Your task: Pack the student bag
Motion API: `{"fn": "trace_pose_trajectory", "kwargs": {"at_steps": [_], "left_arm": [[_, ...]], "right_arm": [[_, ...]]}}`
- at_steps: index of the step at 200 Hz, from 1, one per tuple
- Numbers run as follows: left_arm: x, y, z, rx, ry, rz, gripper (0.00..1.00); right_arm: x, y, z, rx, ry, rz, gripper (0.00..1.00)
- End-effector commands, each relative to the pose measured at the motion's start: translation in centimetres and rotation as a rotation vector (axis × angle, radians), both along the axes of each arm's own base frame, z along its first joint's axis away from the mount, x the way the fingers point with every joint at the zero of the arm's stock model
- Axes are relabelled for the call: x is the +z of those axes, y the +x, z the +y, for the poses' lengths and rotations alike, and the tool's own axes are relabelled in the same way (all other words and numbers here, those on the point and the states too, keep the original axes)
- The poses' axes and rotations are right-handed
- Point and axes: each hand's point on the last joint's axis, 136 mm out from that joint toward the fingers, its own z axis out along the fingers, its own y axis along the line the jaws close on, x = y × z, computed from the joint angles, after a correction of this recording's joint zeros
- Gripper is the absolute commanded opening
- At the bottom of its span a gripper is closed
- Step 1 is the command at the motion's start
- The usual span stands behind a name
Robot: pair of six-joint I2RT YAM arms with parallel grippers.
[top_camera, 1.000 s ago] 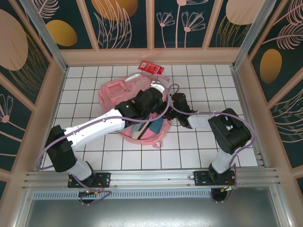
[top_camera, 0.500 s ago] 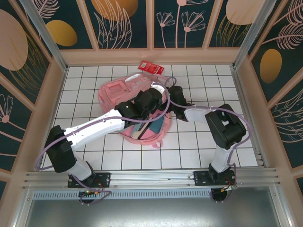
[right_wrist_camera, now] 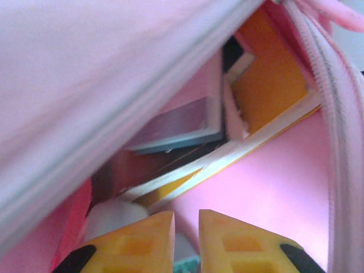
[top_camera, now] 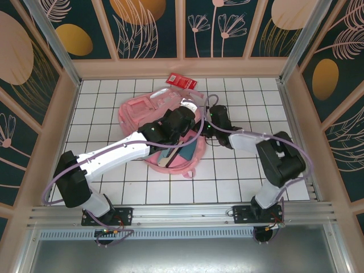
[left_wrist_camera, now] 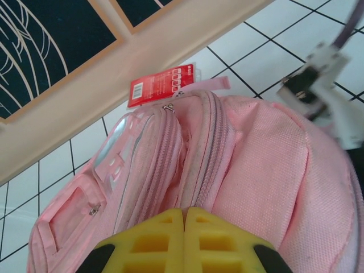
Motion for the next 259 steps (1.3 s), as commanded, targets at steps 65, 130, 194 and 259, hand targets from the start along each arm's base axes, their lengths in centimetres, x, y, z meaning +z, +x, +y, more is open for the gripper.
{"fn": "trace_pose_trajectory", "kwargs": {"at_steps": [65,130,194,259], "left_arm": [[3.7,2.7,7.7,0.305,-0.088,-0.126,0.00],[3.7,3.2,11.1,0.410,-0.029,-0.147,0.00],[3.9,3.9,14.8,0.521,0.007,-0.156,0.00],[3.0,4.2,13.7,0.473,-0.019,-0.126,0.00]], "right_arm": [[4.6,0.3,-7.7,-0.154,-0.167,-0.196,0.39],[2.7,8.8,-8.3,-0.195,-0.293,-0.215,0.43],[0.4,15.7,-4.8,-0.195,-0.235,-0.188,0.40],[-2.1,22.9,-2.9,-0.277,-0.100,-0.160,0.11]]}}
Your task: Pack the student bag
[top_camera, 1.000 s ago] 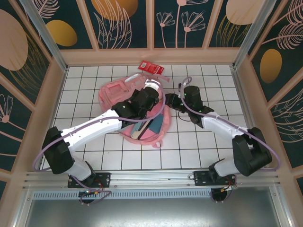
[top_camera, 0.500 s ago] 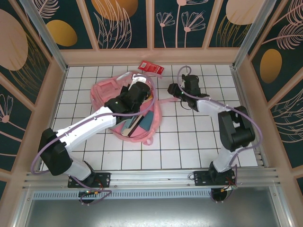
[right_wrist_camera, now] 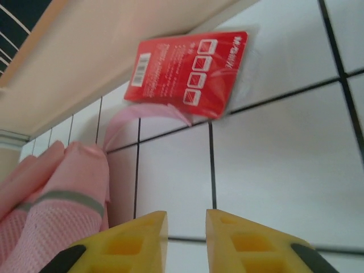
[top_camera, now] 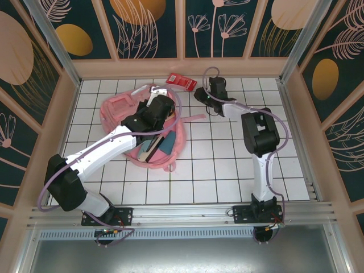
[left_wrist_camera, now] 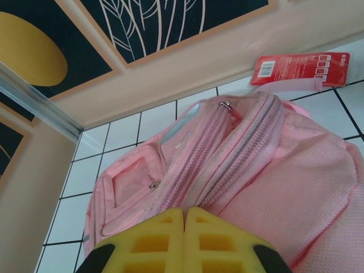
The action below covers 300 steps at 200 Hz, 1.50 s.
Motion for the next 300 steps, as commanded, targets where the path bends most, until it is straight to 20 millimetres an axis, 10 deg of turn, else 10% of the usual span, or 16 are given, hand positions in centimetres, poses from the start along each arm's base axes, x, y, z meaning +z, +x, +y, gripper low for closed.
{"fn": "trace_pose_trajectory", "kwargs": {"at_steps": [1,11,157,242,300], "left_arm": [[1.7,0.0,1.9,0.074,-0.024,-0.056,0.00],[1.7,0.0,1.9,0.076,-0.025,-0.058,0.00],[1.3,-0.1,1.1,0.036,-0.066,-0.036,0.00],[1.4,-0.1,0.8,0.025,-0.094,-0.034,0.00],[1.6,-0.3,0.8,0.016,-0.102,-0.036,0.00]], "right_arm": [[-0.1,2.7,0.6,-0.036,0.098,-0.015,0.11],[-0.6,3.7,0.7,-0.048,0.130,-0.010,0.00],[-7.2,9.1,3.0,-0.107,0.289,0.159,0.00],[-10.7,2.7,-1.4,-0.231,0.024,0.378,0.00],[-11.8,-7.0,-5.9,-0.228,-0.006,0.446,0.00]]}}
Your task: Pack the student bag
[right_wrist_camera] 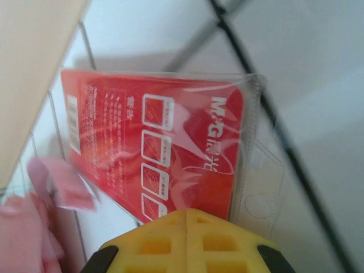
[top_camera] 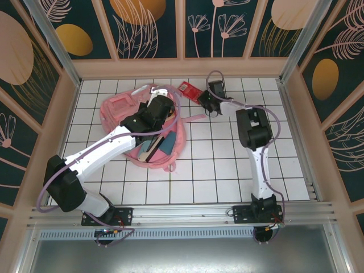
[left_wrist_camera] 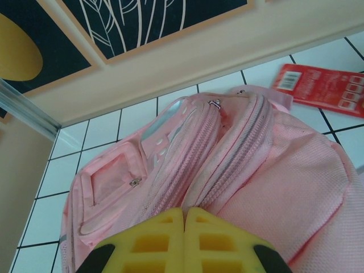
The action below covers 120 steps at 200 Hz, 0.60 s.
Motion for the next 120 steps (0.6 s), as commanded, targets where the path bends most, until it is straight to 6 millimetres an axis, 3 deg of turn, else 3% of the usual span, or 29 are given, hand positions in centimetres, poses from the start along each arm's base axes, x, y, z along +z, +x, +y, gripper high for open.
{"fn": "trace_pose_trajectory", "kwargs": {"at_steps": [1,29,47,63,87,120], "left_arm": [[2.1,0.0,1.7,0.062,-0.042,-0.060,0.00],[2.0,0.0,1.5,0.056,-0.047,-0.056,0.00],[2.0,0.0,1.4,0.051,-0.053,-0.055,0.00],[1.9,0.1,1.3,0.048,-0.053,-0.050,0.00],[1.7,0.1,0.9,0.033,-0.064,-0.038,0.00],[1.4,0.0,0.6,0.019,-0.074,-0.028,0.00]], "right_arm": [[-4.5,-6.5,-3.2,-0.004,-0.090,0.151,0.00],[-3.9,-12.3,-4.4,0.016,-0.070,0.159,0.00],[-2.4,-15.2,-3.0,0.089,-0.036,0.127,0.00],[-0.5,-17.2,-0.9,0.209,-0.040,0.078,0.06],[3.4,-17.9,-0.1,0.290,-0.111,-0.030,0.21],[6.5,-15.8,-2.9,0.271,-0.246,-0.143,0.37]]}}
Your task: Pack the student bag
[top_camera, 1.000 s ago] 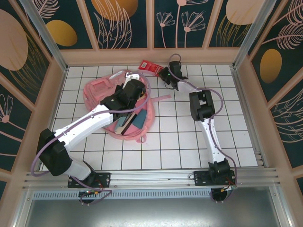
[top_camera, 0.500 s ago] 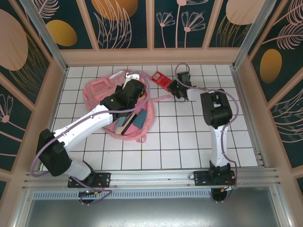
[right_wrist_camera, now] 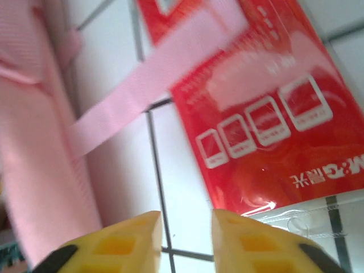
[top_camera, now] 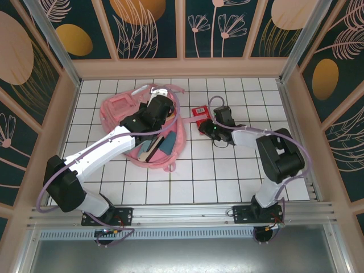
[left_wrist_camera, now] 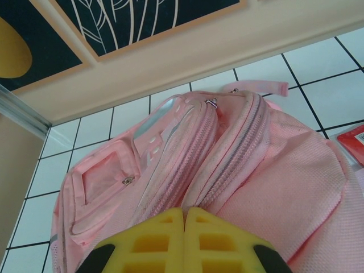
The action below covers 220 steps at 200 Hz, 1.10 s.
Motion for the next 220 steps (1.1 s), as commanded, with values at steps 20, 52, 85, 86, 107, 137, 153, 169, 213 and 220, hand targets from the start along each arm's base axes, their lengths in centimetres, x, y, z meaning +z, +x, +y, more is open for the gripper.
{"fn": "trace_pose_trajectory", "kwargs": {"at_steps": [20,52,85,86,107,137,153,169,213,220], "left_arm": [[1.5,0.1,0.8,0.028,-0.059,-0.034,0.00],[1.7,0.0,0.8,0.027,-0.063,-0.038,0.00],[2.0,-0.2,0.9,0.027,-0.070,-0.042,0.00],[2.0,-0.2,0.9,0.027,-0.070,-0.042,0.00],[1.9,-0.1,0.9,0.028,-0.069,-0.040,0.00],[1.7,-0.1,0.7,0.024,-0.073,-0.037,0.00],[1.8,-0.1,0.8,0.025,-0.075,-0.037,0.00],[1.7,-0.1,0.7,0.022,-0.077,-0.035,0.00],[1.5,-0.1,0.5,0.016,-0.083,-0.029,0.00],[1.6,-0.1,0.5,0.015,-0.086,-0.030,0.00]], "right_arm": [[2.2,3.4,-4.0,0.008,-0.146,-0.121,0.41],[-0.3,4.8,-4.2,0.052,-0.143,-0.092,0.41],[-3.0,4.7,-5.0,0.031,-0.157,-0.043,0.43],[-3.1,4.7,-5.1,0.028,-0.159,-0.042,0.43],[-4.3,4.5,-5.6,0.030,-0.154,-0.027,0.44],[-4.7,3.9,-3.0,0.133,-0.055,-0.016,0.41],[-4.4,3.4,-1.7,0.176,-0.014,-0.025,0.40],[-4.0,3.3,-0.5,0.206,0.037,-0.035,0.40],[-3.2,3.4,1.8,0.247,0.158,-0.044,0.38],[-3.1,3.5,2.3,0.253,0.168,-0.046,0.38]]}}
